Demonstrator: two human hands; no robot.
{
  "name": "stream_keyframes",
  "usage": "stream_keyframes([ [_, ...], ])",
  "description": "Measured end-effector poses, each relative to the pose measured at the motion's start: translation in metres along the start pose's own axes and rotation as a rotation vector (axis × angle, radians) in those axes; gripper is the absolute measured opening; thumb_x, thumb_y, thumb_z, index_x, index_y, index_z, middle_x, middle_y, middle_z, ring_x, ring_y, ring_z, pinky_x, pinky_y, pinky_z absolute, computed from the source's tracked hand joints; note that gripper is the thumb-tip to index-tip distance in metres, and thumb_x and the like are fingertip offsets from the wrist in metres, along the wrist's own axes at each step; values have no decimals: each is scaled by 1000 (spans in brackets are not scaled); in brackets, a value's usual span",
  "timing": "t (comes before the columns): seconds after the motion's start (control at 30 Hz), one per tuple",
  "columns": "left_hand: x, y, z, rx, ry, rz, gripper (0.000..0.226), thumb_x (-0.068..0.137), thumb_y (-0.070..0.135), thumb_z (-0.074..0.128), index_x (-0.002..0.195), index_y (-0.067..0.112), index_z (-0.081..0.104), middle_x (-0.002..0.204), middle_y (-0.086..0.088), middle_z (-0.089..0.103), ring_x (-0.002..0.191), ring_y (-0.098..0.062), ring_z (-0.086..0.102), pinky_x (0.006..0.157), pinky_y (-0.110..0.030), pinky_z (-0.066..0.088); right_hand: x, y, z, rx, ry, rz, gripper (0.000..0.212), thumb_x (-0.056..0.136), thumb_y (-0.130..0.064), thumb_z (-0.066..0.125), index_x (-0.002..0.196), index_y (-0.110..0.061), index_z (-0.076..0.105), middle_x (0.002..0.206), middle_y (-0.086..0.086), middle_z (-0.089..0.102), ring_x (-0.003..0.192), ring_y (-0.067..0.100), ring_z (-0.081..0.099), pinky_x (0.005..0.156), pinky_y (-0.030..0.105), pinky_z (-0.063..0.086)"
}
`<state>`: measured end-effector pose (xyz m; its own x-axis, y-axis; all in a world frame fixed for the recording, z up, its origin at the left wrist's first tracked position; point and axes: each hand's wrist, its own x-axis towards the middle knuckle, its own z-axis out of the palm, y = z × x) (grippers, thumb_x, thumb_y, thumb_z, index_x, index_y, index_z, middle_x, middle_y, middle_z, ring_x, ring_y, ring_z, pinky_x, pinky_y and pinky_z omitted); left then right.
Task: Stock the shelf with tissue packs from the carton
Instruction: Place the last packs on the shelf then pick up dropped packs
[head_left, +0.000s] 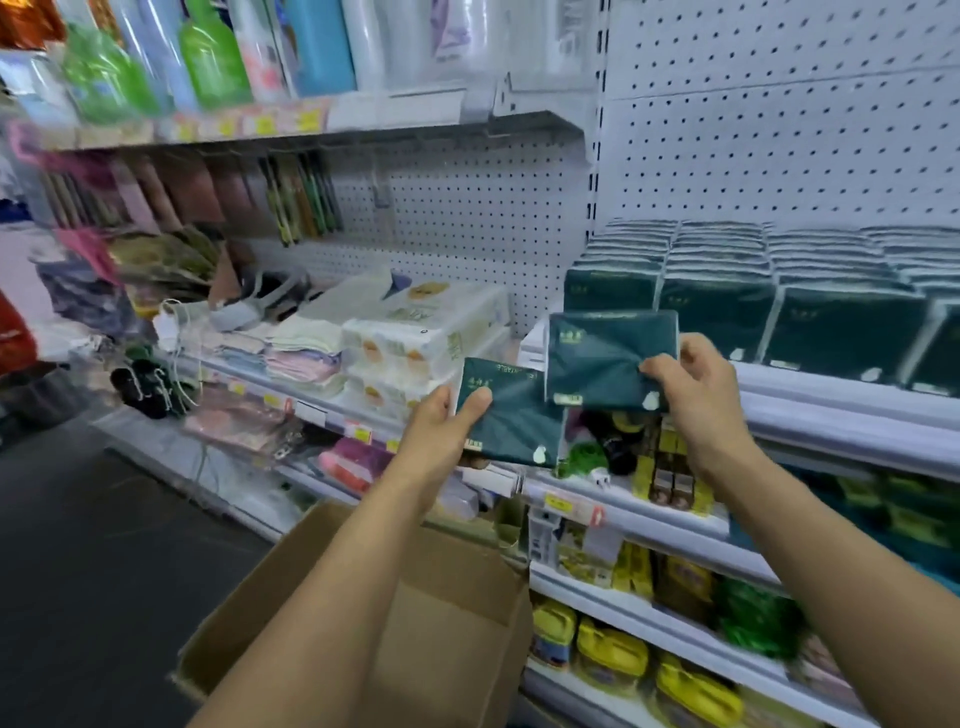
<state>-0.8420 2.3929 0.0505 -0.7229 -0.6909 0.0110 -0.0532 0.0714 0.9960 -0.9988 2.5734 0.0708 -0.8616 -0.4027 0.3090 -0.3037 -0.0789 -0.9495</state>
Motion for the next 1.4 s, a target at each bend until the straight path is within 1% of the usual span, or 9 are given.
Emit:
stream_keyframes([
  [0.13, 21, 7, 5, -32, -60, -2, 13, 100, 29, 57, 106, 17, 61, 98, -4, 72, 75, -11, 72, 56, -32, 59, 29, -2, -2, -124, 106, -98, 17, 88, -10, 67, 94, -7, 51, 83, 9, 57, 73, 13, 56, 68, 21, 47],
  [0.33, 46, 10, 6, -80, -100, -37, 18, 99, 30, 58, 110, 16, 61, 98, -4, 71, 77, -12, 70, 56, -29, 58, 66, 11, 8, -295, 149, -55, 15, 89, -14, 69, 94, -6, 57, 84, 9, 62, 77, 19, 60, 75, 33, 50],
  [0.5, 61, 9, 6, -132, -117, -51, 19, 99, 30, 59, 111, 17, 61, 100, -3, 72, 80, -13, 71, 59, -30, 59, 78, 15, 15, -424, 198, -82, 7, 89, -17, 69, 92, -12, 64, 68, -4, 55, 59, 6, 50, 60, 25, 40],
  [0.83, 72, 6, 12, -202, -156, -47, 31, 94, 27, 66, 119, 13, 59, 113, -8, 71, 95, -20, 71, 59, -28, 57, 81, 22, 22, -493, 308, 60, 29, 86, -25, 73, 104, -15, 52, 87, -8, 54, 82, 16, 56, 83, 41, 51],
  [0.97, 73, 5, 18, -217, -186, -36, 27, 94, 28, 65, 117, 15, 60, 111, -8, 71, 95, -19, 72, 60, -30, 57, 63, 15, 20, -497, 390, -43, 38, 87, -37, 69, 115, -19, 50, 102, -1, 54, 91, 19, 55, 79, 39, 50],
  [1.1, 67, 11, 37, -242, -252, 9, 26, 99, 33, 56, 117, 15, 60, 102, -3, 73, 87, -13, 73, 62, -30, 58, 29, 0, 23, -295, 76, 23, 35, 87, -45, 68, 111, -20, 62, 94, -4, 66, 87, 11, 61, 77, 28, 52],
  [1.17, 65, 15, 49, -252, -302, 27, 31, 99, 34, 54, 120, 12, 59, 107, -8, 73, 95, -19, 72, 70, -38, 61, 21, -1, 20, -169, -67, 134, 25, 85, -33, 74, 104, -16, 70, 93, 0, 74, 89, 17, 70, 77, 31, 58],
  [1.27, 66, 22, 70, -126, -284, 158, 28, 98, 33, 58, 118, 13, 59, 113, -7, 70, 104, -20, 68, 90, -43, 57, 21, 0, -7, -111, -3, 123, 13, 83, -18, 76, 87, -7, 70, 85, 3, 75, 81, 19, 72, 71, 31, 58],
  [1.4, 89, 34, 83, 110, -32, 374, 48, 90, 39, 68, 131, 26, 47, 131, 7, 53, 118, -8, 51, 101, -28, 42, 27, -7, -55, -261, 215, -24, 38, 84, -21, 76, 65, -3, 47, 59, 0, 43, 59, 12, 40, 61, 25, 36],
])
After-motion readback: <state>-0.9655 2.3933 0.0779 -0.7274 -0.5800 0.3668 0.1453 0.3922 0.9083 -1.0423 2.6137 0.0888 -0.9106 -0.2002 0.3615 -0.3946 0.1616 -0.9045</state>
